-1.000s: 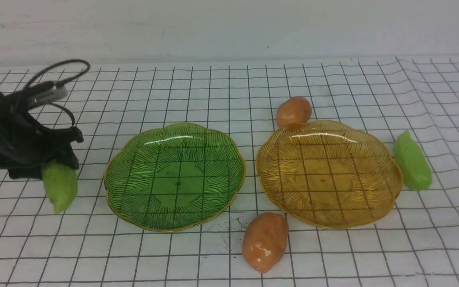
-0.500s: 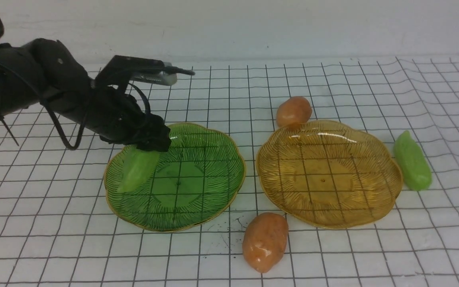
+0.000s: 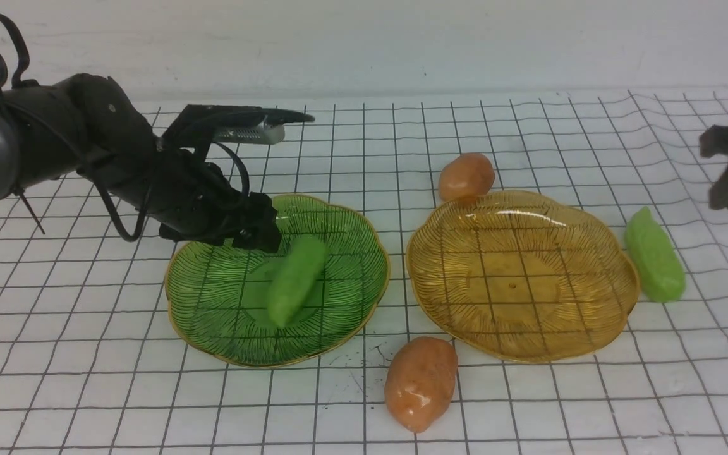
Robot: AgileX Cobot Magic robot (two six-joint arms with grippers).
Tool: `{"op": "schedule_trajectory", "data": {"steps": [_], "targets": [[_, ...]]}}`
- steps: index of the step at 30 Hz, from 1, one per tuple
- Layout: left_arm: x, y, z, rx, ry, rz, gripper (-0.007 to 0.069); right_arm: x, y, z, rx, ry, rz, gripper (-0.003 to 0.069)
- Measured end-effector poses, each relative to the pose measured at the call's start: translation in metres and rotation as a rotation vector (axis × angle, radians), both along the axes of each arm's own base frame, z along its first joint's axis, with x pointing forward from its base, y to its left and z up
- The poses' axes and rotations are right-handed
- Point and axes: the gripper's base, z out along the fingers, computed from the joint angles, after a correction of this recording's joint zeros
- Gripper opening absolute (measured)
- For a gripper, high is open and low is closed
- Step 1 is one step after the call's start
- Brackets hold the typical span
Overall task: Put different types of vegetables on the plate.
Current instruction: 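Carry the green vegetable from the table to the plate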
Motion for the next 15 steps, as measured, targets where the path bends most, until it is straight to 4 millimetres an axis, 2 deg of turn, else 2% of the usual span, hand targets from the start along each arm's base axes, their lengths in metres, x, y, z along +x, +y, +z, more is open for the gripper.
{"op": "schedule_trajectory", "data": {"steps": [1, 2, 4, 5, 6, 7, 8, 9, 11, 12, 15], "targets": [[0.0, 0.0, 0.001, -0.007, 0.005, 0.005, 0.0541, 0.002, 0.0, -0.002, 0.0, 0.0, 0.0, 0.0204], [-0.004, -0.002, 0.011, -0.032, 0.013, 0.008, 0.0496, 0.014, -0.002, -0.015, -0.002, -0.001, -0.003, 0.0288], [-0.009, -0.003, 0.026, -0.057, -0.006, 0.004, 0.0434, 0.024, -0.004, -0.026, -0.002, 0.004, -0.007, 0.0367], [-0.018, -0.005, 0.047, -0.09, -0.043, 0.002, 0.0322, 0.033, -0.005, -0.039, 0.003, 0.014, -0.011, 0.0444], [-0.02, -0.005, 0.053, -0.098, -0.052, -0.001, 0.029, 0.036, -0.005, -0.042, 0.004, 0.019, -0.012, 0.0464], [-0.031, -0.005, 0.072, -0.122, -0.086, -0.009, 0.0169, 0.045, -0.006, -0.056, 0.016, 0.037, -0.015, 0.0537], [-0.041, -0.005, 0.088, -0.132, -0.107, -0.029, 0.0079, 0.052, -0.006, -0.065, 0.027, 0.047, -0.019, 0.058], [-0.052, -0.004, 0.101, -0.134, -0.126, -0.05, 0.0038, 0.058, -0.007, -0.075, 0.033, 0.059, -0.021, 0.0608], [-0.069, -0.003, 0.117, -0.132, -0.132, -0.093, 0.0006, 0.064, -0.007, -0.087, 0.046, 0.076, -0.025, 0.0629], [-0.07, -0.003, 0.118, -0.132, -0.132, -0.097, 0.0006, 0.065, -0.007, -0.09, 0.047, 0.081, -0.025, 0.0631], [-0.092, 0.0, 0.135, -0.125, -0.132, -0.136, -0.0008, 0.072, -0.008, -0.11, 0.06, 0.113, -0.031, 0.0625]]}}
